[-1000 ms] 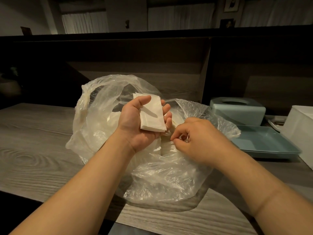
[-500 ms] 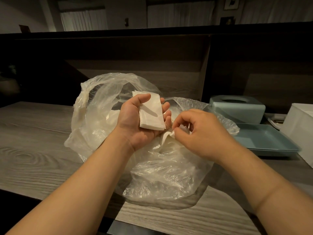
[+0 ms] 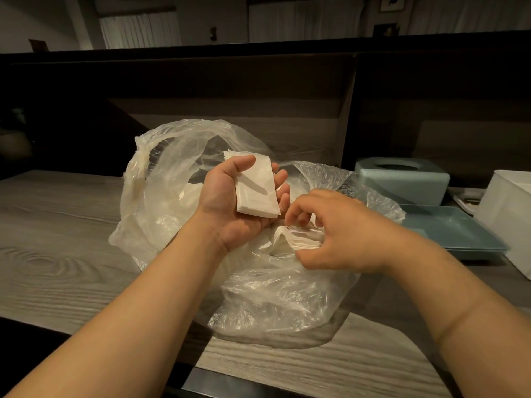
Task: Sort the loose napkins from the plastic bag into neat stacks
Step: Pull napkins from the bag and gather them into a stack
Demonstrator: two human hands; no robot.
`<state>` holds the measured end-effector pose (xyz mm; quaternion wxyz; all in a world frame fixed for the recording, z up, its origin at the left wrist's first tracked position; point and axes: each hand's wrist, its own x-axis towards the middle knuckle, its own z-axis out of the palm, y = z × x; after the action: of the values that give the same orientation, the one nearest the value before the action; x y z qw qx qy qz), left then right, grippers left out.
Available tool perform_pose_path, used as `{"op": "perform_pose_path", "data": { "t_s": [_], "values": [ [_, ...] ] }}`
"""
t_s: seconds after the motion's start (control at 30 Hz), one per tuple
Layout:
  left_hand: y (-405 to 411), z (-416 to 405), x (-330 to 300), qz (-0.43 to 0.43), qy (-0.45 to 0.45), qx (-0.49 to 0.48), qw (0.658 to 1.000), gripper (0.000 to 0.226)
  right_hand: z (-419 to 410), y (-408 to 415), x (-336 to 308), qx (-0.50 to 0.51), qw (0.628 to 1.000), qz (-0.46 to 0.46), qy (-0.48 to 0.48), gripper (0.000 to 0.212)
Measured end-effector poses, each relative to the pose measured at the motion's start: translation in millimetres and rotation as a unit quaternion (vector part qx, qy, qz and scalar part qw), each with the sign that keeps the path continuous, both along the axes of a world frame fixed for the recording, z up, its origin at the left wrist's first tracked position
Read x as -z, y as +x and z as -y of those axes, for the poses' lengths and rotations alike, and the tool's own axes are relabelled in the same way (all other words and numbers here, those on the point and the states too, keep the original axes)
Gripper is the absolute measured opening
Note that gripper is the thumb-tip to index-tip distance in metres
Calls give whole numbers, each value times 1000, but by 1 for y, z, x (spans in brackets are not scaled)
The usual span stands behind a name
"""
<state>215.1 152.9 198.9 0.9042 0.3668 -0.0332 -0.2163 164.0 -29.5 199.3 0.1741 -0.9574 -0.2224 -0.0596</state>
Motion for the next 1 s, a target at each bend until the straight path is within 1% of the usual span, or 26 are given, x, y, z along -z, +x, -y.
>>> {"op": "perform_pose_path", "data": {
  "t_s": [0.17,0.3,0.43,0.57,0.67,0.73,0.77,0.87,0.93,1.0],
  "values": [
    [0,1,1,1,5,1,1000,62,-1,-1,2,7,999,26,-42,41],
    [2,0,1,6,6,-2,1000,56,-3,1,6,8,998,58,-34,25],
    [2,1,1,7,8,-7,1000,54,-3,5,7,11,997,71,0,10],
    [1,1,1,6,11,-7,1000,56,-2,6,5,18,990,134,33,9],
    [2,0,1,2,10,-9,1000,55,-3,5,4,10,982,173,80,8],
    [2,0,0,0,12,-12,1000,53,-3,3,3,-1,982,161,97,9],
    [2,0,0,0,13,-11,1000,53,-2,2,2,-6,986,141,88,11],
    [0,1,0,1,17,-11,1000,52,2,3,2,-3,997,78,26,20],
    [0,1,0,1,19,-14,1000,51,4,5,3,0,998,59,11,18],
    [0,1,0,-1,21,-18,1000,52,3,6,4,-4,997,65,37,12]
  ]
}}
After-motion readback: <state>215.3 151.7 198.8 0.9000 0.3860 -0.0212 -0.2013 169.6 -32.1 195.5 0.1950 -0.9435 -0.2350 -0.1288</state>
